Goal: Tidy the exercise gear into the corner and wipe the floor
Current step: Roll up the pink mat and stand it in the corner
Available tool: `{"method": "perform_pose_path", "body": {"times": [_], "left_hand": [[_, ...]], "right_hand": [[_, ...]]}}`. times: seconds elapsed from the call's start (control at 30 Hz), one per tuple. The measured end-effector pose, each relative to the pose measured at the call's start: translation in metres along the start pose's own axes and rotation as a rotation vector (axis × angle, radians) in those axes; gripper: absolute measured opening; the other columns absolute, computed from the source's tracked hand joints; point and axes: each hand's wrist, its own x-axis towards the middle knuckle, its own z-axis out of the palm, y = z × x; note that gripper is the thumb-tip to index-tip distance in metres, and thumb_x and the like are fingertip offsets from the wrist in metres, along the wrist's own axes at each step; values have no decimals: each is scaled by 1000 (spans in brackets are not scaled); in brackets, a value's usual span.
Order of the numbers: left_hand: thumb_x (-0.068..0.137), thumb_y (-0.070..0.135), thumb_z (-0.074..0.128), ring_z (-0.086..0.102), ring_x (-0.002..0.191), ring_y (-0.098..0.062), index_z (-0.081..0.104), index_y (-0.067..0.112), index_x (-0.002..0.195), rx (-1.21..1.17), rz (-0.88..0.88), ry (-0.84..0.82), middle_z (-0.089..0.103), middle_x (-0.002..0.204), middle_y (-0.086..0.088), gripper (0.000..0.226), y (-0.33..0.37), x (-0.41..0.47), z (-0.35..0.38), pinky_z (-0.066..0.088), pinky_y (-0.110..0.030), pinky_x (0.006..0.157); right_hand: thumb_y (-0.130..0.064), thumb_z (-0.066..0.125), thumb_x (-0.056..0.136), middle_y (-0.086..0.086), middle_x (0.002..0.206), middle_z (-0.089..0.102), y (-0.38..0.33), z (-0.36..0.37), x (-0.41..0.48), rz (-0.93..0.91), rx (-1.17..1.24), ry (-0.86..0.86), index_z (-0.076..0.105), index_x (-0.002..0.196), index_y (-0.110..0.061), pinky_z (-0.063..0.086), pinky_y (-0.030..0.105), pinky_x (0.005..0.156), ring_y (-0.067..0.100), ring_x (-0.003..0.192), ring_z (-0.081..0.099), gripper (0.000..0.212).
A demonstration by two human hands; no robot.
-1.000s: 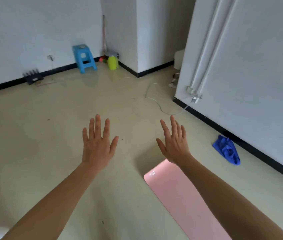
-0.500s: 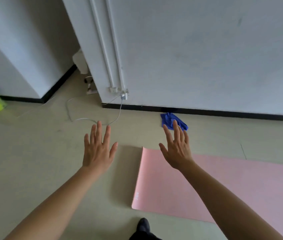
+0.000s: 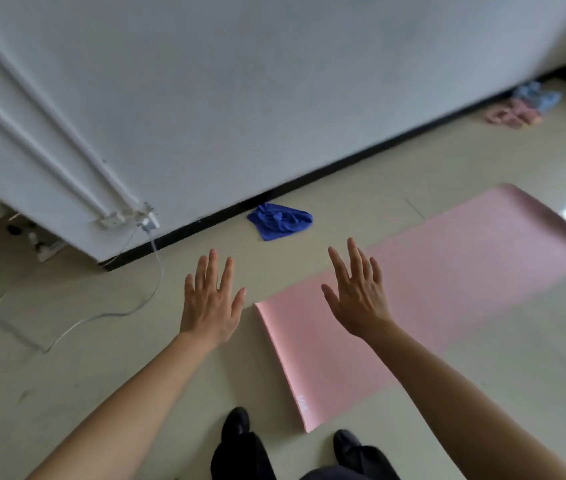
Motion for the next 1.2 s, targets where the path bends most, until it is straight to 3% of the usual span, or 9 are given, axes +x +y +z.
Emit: {"method": "perform_pose_path", "body": {"times": [0.2, 0.3, 0.43, 0.67, 0.77, 0.9, 1.0, 1.07, 1.2], "left_hand": [[102, 50, 27, 3, 152, -33, 12, 14, 158, -43, 218, -195, -4, 165, -16, 68, -18, 69, 109, 17, -51, 119], [99, 52, 18, 8, 151, -34, 21, 13, 156, -80, 281, -277, 4, 164, -18, 69, -21, 84, 184, 18, -50, 118], [101, 49, 20, 10, 151, -32, 21, 15, 156, -76, 338, -384, 7, 164, -16, 65, -25, 94, 324, 21, -48, 118], [102, 37, 35, -11, 151, -30, -2, 16, 158, 210, 393, -628, -16, 164, -14, 70, -39, 95, 578, 12, -50, 122], [103, 40, 34, -17, 150, -29, -10, 17, 157, 226, 419, -639, -23, 162, -14, 73, -36, 103, 656, 7, -51, 123], [102, 53, 15, -29, 147, -25, -22, 21, 152, 240, 572, -524, -32, 158, -11, 70, -33, 127, 729, -6, -52, 122], [100, 56, 12, -18, 151, -25, -11, 20, 155, 218, 672, -428, -16, 164, -12, 70, -20, 151, 762, -9, -52, 121], [96, 60, 8, -7, 152, -24, 1, 16, 158, 194, 697, -409, -2, 166, -10, 76, -3, 167, 777, -10, -54, 119], [92, 63, 12, 21, 149, -25, 37, 8, 148, 159, 713, -305, 34, 158, -10, 83, 32, 195, 800, -8, -55, 116]], "right_hand": [[-48, 53, 96, 20, 165, 15, -28, 96, -37, 302, 24, -37, 21, 159, -20, 26, 57, 119, 40, 147, 31, 75], [-46, 59, 93, 21, 164, 18, -40, 173, -64, 353, 45, -140, 24, 158, -19, 27, 55, 118, 40, 146, 34, 78], [-40, 60, 94, 21, 165, 11, -47, 312, -97, 386, 83, -319, 19, 159, -18, 18, 52, 121, 37, 151, 24, 80], [-32, 49, 100, 21, 167, 1, -41, 552, -139, 433, 195, -529, 12, 161, -15, 13, 53, 124, 37, 153, 13, 73], [-28, 44, 101, 21, 167, 1, -43, 628, -149, 442, 240, -571, 4, 161, -15, 16, 51, 123, 38, 153, 14, 73], [-39, 56, 95, 24, 164, 18, -45, 708, -155, 400, 242, -508, 13, 160, -15, 32, 54, 116, 41, 146, 32, 82], [-63, 49, 93, 23, 164, 19, -32, 742, -152, 433, 226, -412, 10, 160, -16, 32, 55, 115, 41, 146, 32, 91], [-73, 42, 90, 22, 166, 10, -18, 753, -145, 497, 206, -393, 5, 161, -16, 24, 55, 119, 41, 150, 22, 98], [-74, 53, 84, 24, 164, 13, 7, 774, -124, 624, 150, -412, 4, 160, -7, 10, 56, 122, 42, 152, 14, 113]]}}
